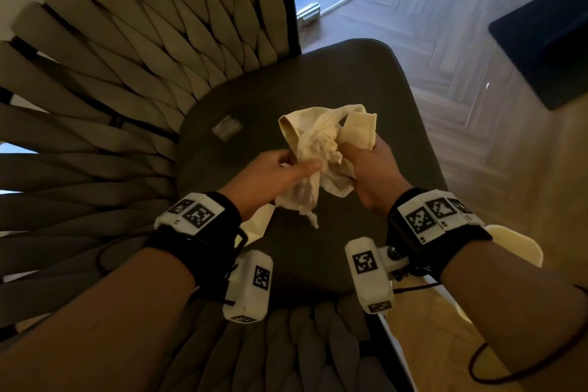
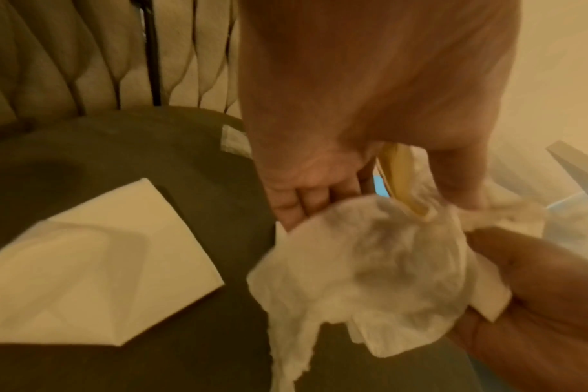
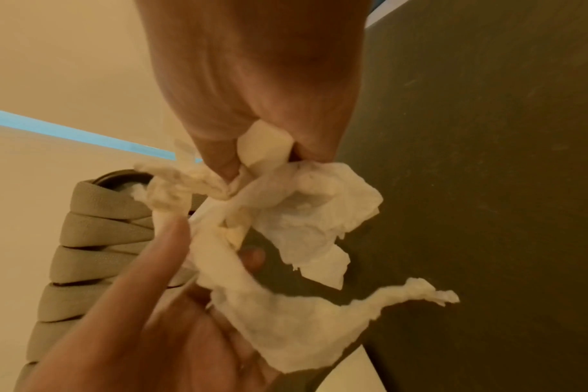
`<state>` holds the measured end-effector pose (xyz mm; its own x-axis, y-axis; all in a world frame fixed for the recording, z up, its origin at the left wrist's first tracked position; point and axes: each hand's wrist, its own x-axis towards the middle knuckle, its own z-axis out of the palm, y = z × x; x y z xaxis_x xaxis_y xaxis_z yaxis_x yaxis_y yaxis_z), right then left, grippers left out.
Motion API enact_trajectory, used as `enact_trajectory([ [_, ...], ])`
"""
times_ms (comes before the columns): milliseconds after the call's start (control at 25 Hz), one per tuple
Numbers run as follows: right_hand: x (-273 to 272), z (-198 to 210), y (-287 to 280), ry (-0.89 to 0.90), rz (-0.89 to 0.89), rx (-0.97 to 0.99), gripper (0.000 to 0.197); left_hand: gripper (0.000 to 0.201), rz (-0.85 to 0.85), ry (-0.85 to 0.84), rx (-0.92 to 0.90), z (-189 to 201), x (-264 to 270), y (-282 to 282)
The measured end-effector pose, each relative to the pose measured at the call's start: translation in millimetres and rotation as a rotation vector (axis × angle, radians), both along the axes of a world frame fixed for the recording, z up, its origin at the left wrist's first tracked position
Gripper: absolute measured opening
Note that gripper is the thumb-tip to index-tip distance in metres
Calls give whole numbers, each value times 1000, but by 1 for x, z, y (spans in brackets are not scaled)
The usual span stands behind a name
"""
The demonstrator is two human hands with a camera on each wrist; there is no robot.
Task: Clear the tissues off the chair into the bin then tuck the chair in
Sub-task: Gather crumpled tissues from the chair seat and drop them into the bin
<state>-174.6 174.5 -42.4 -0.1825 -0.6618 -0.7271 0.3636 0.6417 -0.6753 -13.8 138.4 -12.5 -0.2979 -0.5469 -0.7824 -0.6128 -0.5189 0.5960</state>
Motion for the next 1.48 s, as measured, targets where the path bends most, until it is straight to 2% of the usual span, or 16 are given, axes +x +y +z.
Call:
enact_trajectory([
  [80, -3, 0, -4, 83, 5, 16, 53, 27, -156, -54, 27, -2, 14, -4],
  [160, -7, -1, -8, 130, -26, 38, 54, 24, -249, -148, -51, -11, 30, -11],
  [320, -11, -5, -12, 145, -71, 68, 54, 60, -146, -564, -573, -42, 61, -54],
  [400, -12, -8, -14, 149, -69, 75, 53, 78, -272, -693, -583, -61, 68, -77],
  [480, -14, -12, -13, 148, -69, 74, 45, 73, -364, -755, -496, -77, 67, -90],
  [560, -15, -13, -10, 154, -40, 55, 33, 47, -387, -715, -535, -80, 57, -96],
  [640, -18, -14, -7, 127, -52, 55, 30, 26, -428, -616, -567, -75, 44, -92],
  [680, -20, -15, -6, 128, -53, 61, 33, 25, -451, -553, -554, -70, 37, -87],
  [760, -26, -16, -3, 141, -61, 79, 42, 38, -476, -424, -467, -61, 20, -69],
  [840, -33, -18, 2, 158, -56, 96, 37, 53, -597, -337, -388, -56, 2, -46],
  [960, -41, -16, 16, 150, -69, 98, 28, 42, -799, -398, -407, -66, -11, -19],
  [1040, -52, -16, 27, 172, -75, 76, 17, 24, -745, -399, -431, -65, -18, -15],
  [1120, -67, -14, 43, 169, -122, 60, 15, 15, -573, -331, -405, -56, -33, -18],
  [1240, -106, 0, 78, 171, -237, -1, 14, 8, -486, -113, -391, -30, -93, -11],
  [1360, -162, 10, 132, 230, -381, -17, 15, 7, -582, 64, -336, -19, -184, 27],
  [1480, -221, 1, 195, 409, -480, 84, 14, 10, -646, 181, -220, -32, -268, 84],
])
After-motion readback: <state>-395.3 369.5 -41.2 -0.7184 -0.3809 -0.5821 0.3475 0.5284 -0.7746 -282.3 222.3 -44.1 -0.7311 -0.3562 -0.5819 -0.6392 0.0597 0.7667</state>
